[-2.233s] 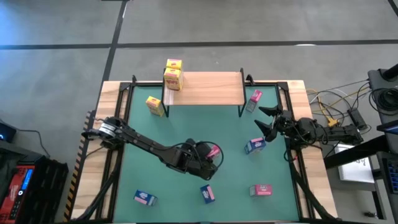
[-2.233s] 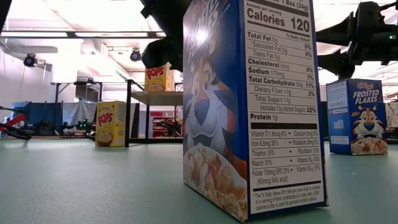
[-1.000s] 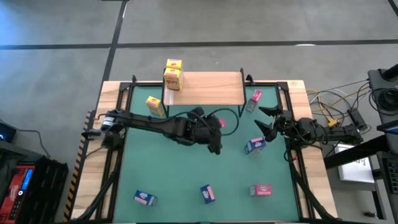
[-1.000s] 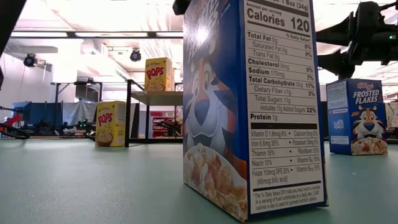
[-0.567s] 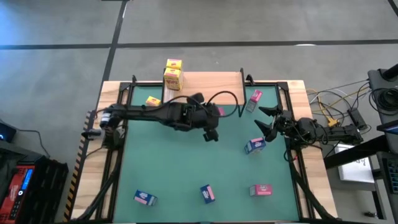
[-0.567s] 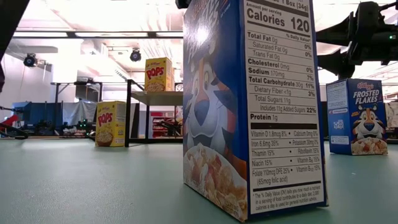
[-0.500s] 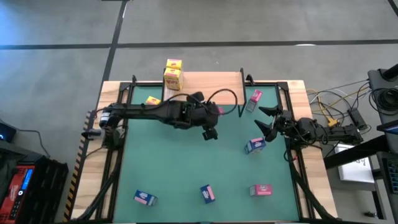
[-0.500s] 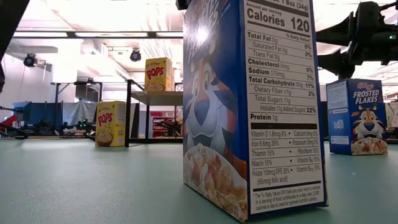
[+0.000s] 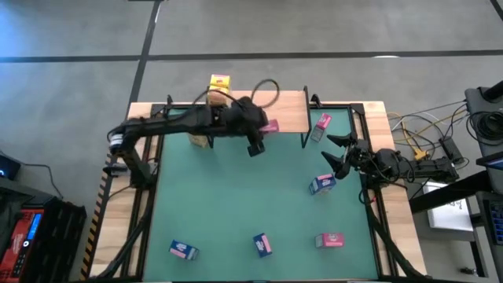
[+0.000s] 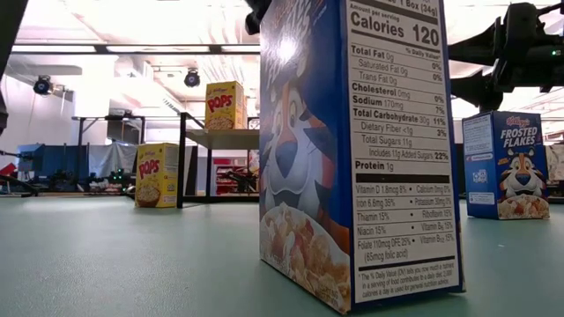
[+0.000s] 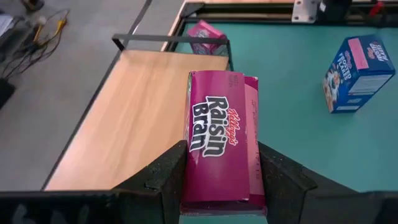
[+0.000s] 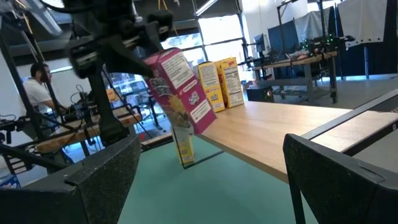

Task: Stack cereal on shelf
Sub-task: Put the middle left purple cereal box on the shelf

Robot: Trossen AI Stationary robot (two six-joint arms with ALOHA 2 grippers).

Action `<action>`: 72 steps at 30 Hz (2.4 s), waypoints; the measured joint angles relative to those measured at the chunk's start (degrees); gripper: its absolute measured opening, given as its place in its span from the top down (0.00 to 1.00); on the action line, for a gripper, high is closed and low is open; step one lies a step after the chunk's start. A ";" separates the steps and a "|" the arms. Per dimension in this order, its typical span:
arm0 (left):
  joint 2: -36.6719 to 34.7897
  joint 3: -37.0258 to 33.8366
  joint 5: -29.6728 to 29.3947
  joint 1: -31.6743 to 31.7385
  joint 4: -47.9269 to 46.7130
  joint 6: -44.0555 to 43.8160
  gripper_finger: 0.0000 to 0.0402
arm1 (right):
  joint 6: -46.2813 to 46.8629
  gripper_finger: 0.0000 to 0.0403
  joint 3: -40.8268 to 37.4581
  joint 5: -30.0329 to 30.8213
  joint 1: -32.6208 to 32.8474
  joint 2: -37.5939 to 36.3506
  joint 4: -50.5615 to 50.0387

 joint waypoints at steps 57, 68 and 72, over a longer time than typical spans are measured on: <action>-5.43 -15.55 35.81 32.27 17.28 22.27 0.63 | 0.00 0.05 0.00 0.00 0.00 0.00 -0.42; -3.08 -13.93 38.79 33.74 18.19 24.42 0.60 | 0.00 0.05 -0.01 0.00 -0.01 0.00 -0.63; -2.66 -13.19 39.66 33.83 18.33 24.81 0.59 | 0.00 0.05 -0.01 -0.01 0.00 0.00 -0.63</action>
